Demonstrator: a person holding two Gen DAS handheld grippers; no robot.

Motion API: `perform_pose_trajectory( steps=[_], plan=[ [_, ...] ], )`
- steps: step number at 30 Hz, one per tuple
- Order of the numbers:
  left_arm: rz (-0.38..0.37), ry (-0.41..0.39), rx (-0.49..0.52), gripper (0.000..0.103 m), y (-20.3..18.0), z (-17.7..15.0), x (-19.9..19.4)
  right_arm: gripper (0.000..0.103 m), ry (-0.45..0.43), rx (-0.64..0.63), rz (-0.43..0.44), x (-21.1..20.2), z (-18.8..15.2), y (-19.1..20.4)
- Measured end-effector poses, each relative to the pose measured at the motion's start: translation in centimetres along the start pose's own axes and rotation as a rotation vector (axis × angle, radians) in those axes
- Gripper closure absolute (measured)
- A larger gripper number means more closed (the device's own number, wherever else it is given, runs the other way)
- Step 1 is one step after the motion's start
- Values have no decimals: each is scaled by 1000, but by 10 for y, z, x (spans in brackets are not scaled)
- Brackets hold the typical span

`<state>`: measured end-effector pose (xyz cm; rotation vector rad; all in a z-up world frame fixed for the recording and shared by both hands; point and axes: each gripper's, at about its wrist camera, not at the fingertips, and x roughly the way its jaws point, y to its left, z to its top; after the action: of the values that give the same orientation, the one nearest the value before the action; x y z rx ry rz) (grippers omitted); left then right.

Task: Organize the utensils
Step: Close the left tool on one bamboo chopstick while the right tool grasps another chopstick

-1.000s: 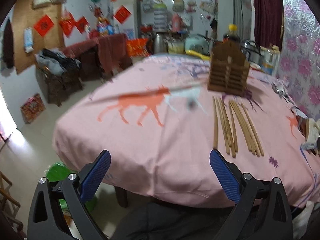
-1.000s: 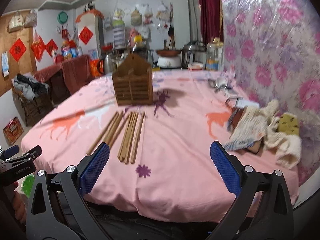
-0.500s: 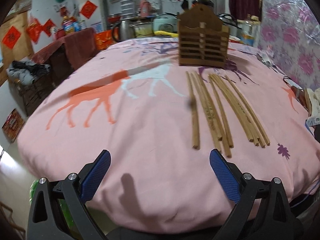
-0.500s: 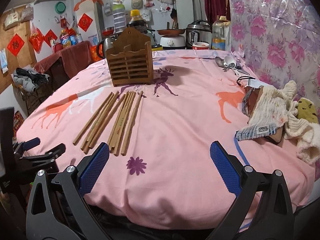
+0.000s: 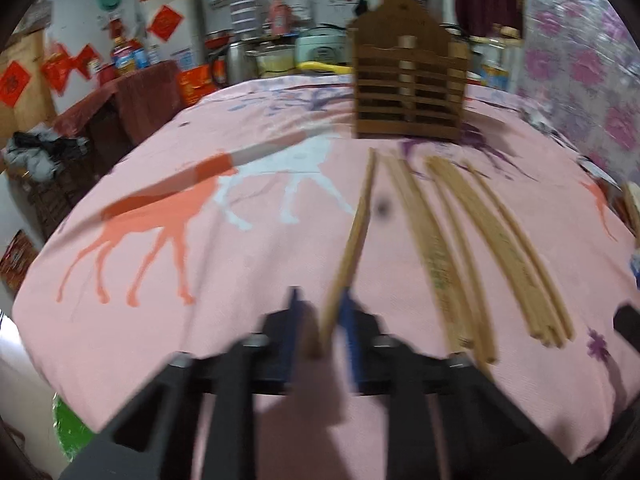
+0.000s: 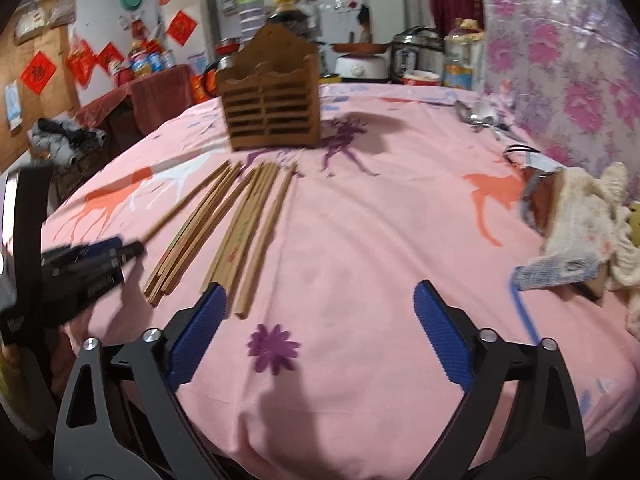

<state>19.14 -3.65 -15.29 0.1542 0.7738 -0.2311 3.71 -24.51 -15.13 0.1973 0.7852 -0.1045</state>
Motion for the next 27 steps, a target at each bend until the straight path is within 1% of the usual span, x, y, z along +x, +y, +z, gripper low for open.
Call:
perform_pose_trajectory(
  steps=[1,2,4,5,7,9,13,15,17,18,20,21,22,23,24,26,27],
  plan=[
    [11,7,-31,89,9,1,2,25,5,-21,16,4,0,5],
    [17,10,-50,89,14,2,3,27,10,-39,24,7,-1,9],
    [37,16,-87,89,28,4,6,39,17,-69,43,12,-2,17],
    [40,17,-96,89,30,3,6,42,20,-77,52,14,-3,19],
    [48,13,-101,87,31,3,6,53,37,-92,67,20,-6,23],
    [63,2,-87,88,27,2,6,60,58,-88,75,26,-7,22],
    [91,-17,-61,87,21,-1,5,62,51,-47,96,26,-6,14],
    [96,-22,-65,84,21,-1,6,62,60,-49,97,29,-6,15],
    [109,-27,-67,76,22,-2,7,62,60,-64,89,31,-7,18],
    [117,-30,-69,74,22,-2,7,62,55,-76,78,31,-7,21],
    [124,-31,-76,68,25,-3,7,73,39,-95,42,32,-7,21],
    [123,-30,-79,67,26,-3,7,81,34,-80,15,33,-6,15],
    [118,-24,-85,65,28,-2,7,84,35,-55,-2,35,-4,8],
    [113,-20,-90,64,30,-3,7,85,39,-18,-16,36,-2,-2],
    [101,-14,-100,64,33,-4,6,88,42,-2,2,36,-1,-8],
    [88,-6,-110,61,35,-7,3,88,43,26,32,35,0,-13],
    [88,-7,-109,60,35,-9,1,82,40,27,43,34,-1,-13]
  ],
)
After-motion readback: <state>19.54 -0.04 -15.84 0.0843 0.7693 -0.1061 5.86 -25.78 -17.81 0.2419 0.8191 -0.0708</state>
